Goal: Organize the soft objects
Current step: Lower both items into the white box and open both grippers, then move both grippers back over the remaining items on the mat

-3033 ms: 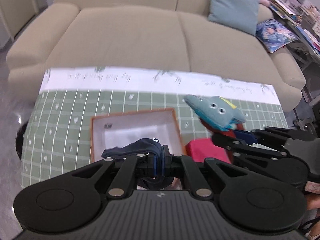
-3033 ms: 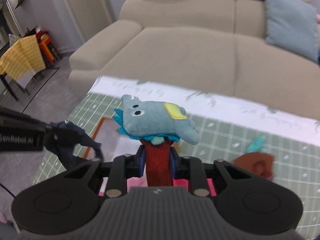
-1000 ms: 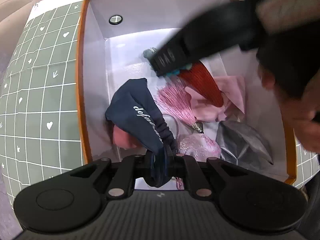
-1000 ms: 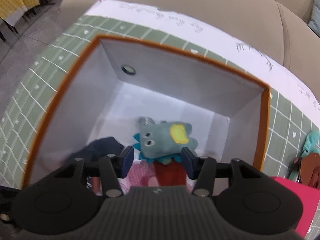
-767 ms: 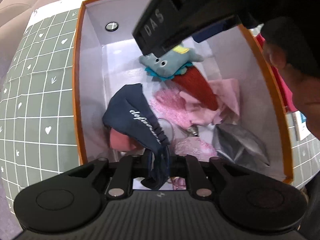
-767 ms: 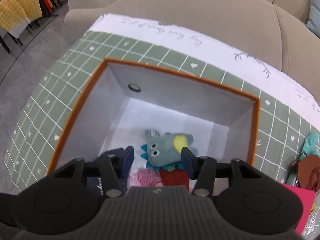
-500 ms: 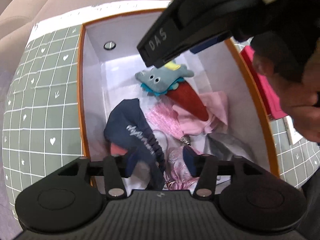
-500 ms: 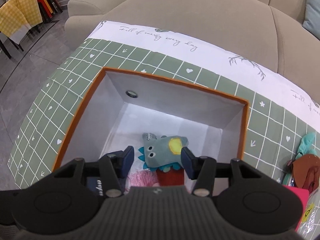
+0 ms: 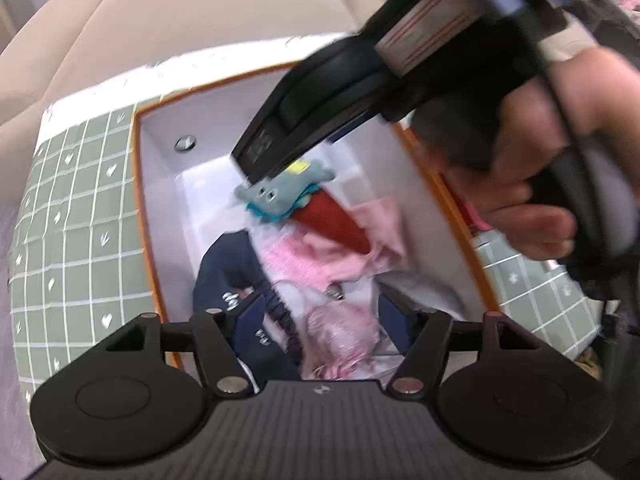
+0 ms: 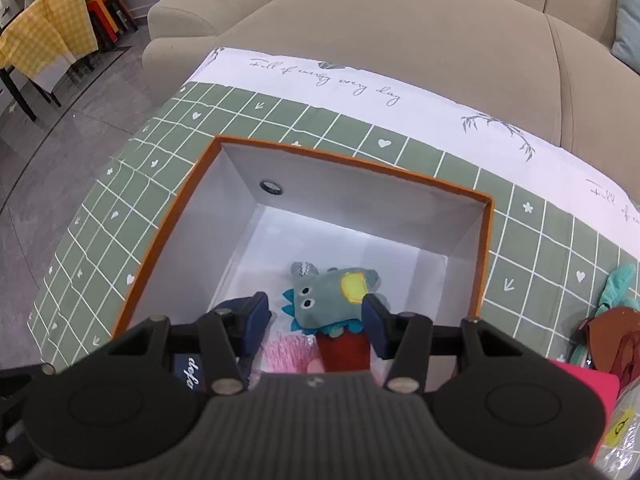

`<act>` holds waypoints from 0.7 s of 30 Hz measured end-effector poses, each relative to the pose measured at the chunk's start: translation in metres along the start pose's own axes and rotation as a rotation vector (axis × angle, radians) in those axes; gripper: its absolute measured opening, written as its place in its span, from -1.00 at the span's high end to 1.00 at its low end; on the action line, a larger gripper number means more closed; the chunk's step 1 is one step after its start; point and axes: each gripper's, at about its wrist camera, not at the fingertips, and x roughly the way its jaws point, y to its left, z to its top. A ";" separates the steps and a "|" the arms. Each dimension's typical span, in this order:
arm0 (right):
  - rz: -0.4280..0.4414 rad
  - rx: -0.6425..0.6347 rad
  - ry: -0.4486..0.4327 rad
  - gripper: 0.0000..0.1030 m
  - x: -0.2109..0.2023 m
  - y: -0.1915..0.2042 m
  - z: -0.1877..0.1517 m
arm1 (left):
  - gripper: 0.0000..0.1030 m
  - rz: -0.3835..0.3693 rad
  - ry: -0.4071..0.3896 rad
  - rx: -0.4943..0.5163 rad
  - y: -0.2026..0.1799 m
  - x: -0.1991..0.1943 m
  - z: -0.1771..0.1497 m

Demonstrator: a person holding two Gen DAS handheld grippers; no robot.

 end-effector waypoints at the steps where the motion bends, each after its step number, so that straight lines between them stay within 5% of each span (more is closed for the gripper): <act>1: -0.001 -0.001 0.001 -0.01 0.000 0.000 0.000 | -0.53 -0.013 -0.018 -0.005 0.000 -0.003 -0.001; 8: 0.026 -0.010 -0.003 -0.15 -0.006 -0.001 -0.004 | -0.48 -0.091 -0.036 -0.076 0.006 -0.014 0.000; 21: 0.108 0.021 -0.097 -0.15 -0.048 -0.020 -0.010 | -0.48 -0.029 -0.033 -0.063 -0.006 -0.039 0.000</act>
